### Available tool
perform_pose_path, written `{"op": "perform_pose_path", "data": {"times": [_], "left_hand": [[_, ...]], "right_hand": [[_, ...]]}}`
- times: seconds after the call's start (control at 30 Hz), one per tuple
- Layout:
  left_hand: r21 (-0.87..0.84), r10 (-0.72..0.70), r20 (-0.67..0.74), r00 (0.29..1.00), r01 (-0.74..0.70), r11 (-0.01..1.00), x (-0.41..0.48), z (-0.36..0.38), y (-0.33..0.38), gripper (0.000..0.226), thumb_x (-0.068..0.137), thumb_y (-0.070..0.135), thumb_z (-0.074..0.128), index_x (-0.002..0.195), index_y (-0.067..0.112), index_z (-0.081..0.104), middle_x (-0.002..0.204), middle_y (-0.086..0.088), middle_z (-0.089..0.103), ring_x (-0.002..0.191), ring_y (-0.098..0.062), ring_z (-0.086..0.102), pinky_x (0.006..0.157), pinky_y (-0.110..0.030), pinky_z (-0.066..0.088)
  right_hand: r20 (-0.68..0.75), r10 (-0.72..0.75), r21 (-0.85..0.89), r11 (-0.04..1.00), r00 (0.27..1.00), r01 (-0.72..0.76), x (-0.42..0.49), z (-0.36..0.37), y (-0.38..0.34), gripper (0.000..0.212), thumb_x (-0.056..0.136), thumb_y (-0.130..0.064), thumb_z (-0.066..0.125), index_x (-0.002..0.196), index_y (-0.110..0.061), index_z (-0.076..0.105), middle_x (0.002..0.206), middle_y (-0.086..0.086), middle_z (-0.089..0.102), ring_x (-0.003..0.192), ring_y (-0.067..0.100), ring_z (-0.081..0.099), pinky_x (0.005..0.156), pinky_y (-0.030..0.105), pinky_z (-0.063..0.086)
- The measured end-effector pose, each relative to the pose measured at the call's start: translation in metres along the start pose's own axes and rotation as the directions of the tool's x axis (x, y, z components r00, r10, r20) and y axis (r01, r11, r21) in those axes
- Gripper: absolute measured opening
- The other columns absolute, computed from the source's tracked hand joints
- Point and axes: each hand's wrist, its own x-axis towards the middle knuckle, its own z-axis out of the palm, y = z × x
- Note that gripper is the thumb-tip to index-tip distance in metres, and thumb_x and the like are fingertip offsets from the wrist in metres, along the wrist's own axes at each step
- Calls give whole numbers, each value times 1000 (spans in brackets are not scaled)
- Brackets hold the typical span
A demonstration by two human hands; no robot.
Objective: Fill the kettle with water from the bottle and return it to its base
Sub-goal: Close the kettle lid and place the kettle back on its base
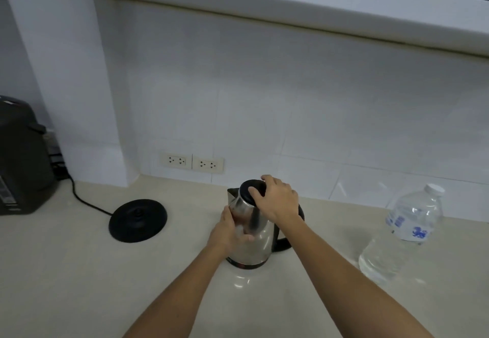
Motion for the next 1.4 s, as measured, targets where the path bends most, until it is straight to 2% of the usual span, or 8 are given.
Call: {"op": "perform_pose_path", "data": {"times": [0.07, 0.17, 0.4, 0.67, 0.8, 1.0, 1.2, 1.4], "left_hand": [[-2, -24, -1, 1000, 24, 1000, 1, 2, -1, 115, 74, 41, 79, 154, 10, 2, 153, -8, 37, 136, -29, 43, 110, -41, 40], [-17, -34, -8, 999, 33, 999, 2, 4, -2, 112, 76, 38, 79, 154, 10, 4, 152, -8, 39, 136, -28, 43, 110, -41, 40], [-12, -34, -21, 999, 34, 999, 1, 5, -3, 109, 76, 39, 78, 153, 12, 6, 150, -8, 43, 134, -28, 45, 108, -41, 41], [1, -30, -29, 999, 30, 1000, -1, 7, -5, 103, 78, 39, 77, 152, 12, 10, 147, -7, 46, 132, -28, 48, 106, -39, 44], [-5, -37, -31, 999, 36, 999, -1, 6, -6, 101, 75, 41, 79, 149, 12, 16, 145, -6, 49, 130, -27, 49, 105, -42, 45], [5, -54, -11, 998, 54, 999, -1, 6, -5, 111, 78, 41, 77, 154, 13, 2, 151, -8, 42, 135, -29, 44, 107, -40, 43], [21, -37, -1, 999, 37, 999, -3, 3, 0, 111, 81, 38, 75, 154, 9, -3, 154, -9, 37, 137, -29, 42, 110, -38, 40], [-7, -3, -21, 1000, 3, 1000, -4, 3, -2, 93, 76, 38, 78, 145, 14, 21, 146, -5, 47, 131, -26, 48, 106, -41, 44]], "right_hand": [[99, 135, 22, 990, 986, -138, 5, 3, 2, 67, 89, -68, 33, 136, -22, 42, 129, 9, 59, 120, 34, 51, 102, 50, 37], [85, 192, 17, 981, 978, -194, 9, 11, -1, 71, 85, -71, 31, 131, -20, 46, 122, 9, 62, 118, 34, 51, 103, 53, 33], [-5, 136, 82, 988, 991, -135, 15, 16, -4, 47, 94, -43, 36, 118, -5, 52, 107, 16, 66, 97, 34, 56, 90, 41, 42], [-78, 122, 26, 992, 989, -121, 15, 22, -6, 40, 94, -33, 35, 112, -4, 55, 98, 15, 67, 82, 29, 49, 86, 40, 42], [-76, 93, -43, 994, 993, -96, 15, 25, -7, 40, 95, -33, 33, 114, -5, 54, 102, 16, 66, 92, 34, 57, 88, 41, 42], [-20, 93, -84, 992, 995, -94, 17, 27, -8, 41, 95, -34, 28, 118, -8, 50, 109, 15, 66, 99, 35, 57, 94, 43, 39], [134, 121, -158, 982, 984, -100, 16, 18, -8, 57, 95, -52, 24, 136, -15, 38, 134, 14, 53, 125, 36, 45, 110, 60, 22], [67, 26, -9, 1000, 997, -25, 4, 13, 25, 73, 88, -72, 25, 139, -21, 39, 134, 6, 57, 125, 31, 49, 112, 57, 20]]}}
